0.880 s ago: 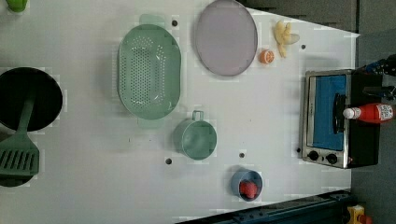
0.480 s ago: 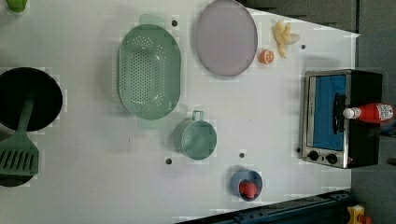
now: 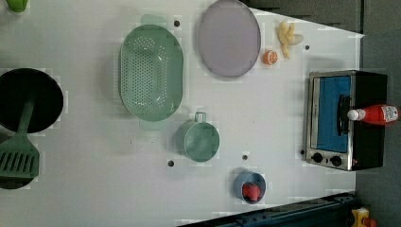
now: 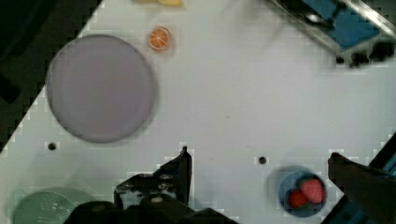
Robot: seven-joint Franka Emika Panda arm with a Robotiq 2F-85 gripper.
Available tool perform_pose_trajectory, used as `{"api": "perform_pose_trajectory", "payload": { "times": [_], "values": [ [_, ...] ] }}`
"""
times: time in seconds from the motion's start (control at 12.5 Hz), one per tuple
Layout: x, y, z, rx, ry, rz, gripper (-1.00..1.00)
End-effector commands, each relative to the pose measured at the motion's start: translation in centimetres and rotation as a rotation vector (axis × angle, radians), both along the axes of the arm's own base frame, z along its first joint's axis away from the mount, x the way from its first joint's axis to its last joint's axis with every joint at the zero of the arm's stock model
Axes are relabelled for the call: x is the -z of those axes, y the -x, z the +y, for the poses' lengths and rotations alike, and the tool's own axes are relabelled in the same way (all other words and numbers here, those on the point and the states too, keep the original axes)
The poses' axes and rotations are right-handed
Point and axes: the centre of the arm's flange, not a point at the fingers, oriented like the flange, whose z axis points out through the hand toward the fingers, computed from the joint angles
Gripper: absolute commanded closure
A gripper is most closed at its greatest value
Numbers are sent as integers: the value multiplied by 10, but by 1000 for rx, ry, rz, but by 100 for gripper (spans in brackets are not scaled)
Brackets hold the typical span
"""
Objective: Pick Ketchup from oven and place it on table.
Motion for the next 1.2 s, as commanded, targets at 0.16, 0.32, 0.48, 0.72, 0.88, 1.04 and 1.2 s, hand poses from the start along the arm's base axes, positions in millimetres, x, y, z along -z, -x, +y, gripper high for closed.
{"api": "perform_pose_trajectory", "payload": {
  "times": [0.16,0.32,0.48,0.72,0.88,1.04,1.2],
  "values": [
    [48,-5,-134,274,-12,-5,-100],
    [67,-10,-178,355,1,-43,-100],
    [94,-15,-215,423,22,-48,-100],
    [138,-20,-261,504,59,1,-100],
    [158,-24,-289,551,96,21,-100],
    [172,-29,-312,584,144,15,-100],
    [192,-31,-327,612,163,24,-100]
  ]
}}
